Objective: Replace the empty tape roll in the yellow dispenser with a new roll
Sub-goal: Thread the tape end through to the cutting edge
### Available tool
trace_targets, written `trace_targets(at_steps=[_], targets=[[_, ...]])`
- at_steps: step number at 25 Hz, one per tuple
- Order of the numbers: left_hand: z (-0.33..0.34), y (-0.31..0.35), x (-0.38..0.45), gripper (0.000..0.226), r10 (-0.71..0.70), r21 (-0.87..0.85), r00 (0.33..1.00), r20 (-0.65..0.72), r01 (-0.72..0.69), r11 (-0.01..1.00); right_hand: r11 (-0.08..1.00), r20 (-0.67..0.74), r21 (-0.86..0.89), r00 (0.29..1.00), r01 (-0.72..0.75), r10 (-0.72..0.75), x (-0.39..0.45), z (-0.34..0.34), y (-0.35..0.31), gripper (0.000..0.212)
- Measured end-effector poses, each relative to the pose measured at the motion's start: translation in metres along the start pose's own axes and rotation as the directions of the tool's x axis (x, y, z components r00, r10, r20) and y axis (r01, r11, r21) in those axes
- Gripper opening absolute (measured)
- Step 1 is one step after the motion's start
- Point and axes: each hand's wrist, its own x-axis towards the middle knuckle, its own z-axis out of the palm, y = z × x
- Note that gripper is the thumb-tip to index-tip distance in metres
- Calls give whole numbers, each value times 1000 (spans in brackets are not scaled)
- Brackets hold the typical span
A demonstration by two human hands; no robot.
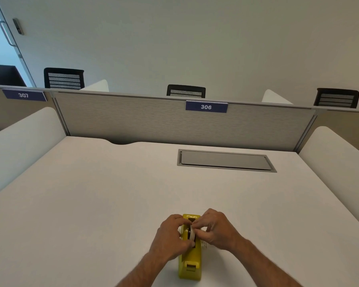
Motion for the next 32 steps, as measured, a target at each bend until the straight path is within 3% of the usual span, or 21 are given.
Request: trace_targets(at_steps=[11, 18, 25, 32], targets=[[-2, 0, 0, 63, -11, -15, 1000, 3, 11, 1000, 1000, 47, -24, 999, -4, 5, 2, -4, 0, 23], [-2, 3, 1, 65, -18, 0, 1000, 12, 18, 1000, 1000, 38, 3, 999, -8, 8, 4, -7, -4, 15], [-4, 1, 0, 53, 7, -12, 1000, 8, -7, 1000, 1000, 52, 3, 999, -17, 17, 7, -8, -7, 15], [-6, 4, 0, 60, -73, -61, 997, 28, 74, 995, 1000, 85, -15, 996, -16, 17, 7, -11, -10, 20]])
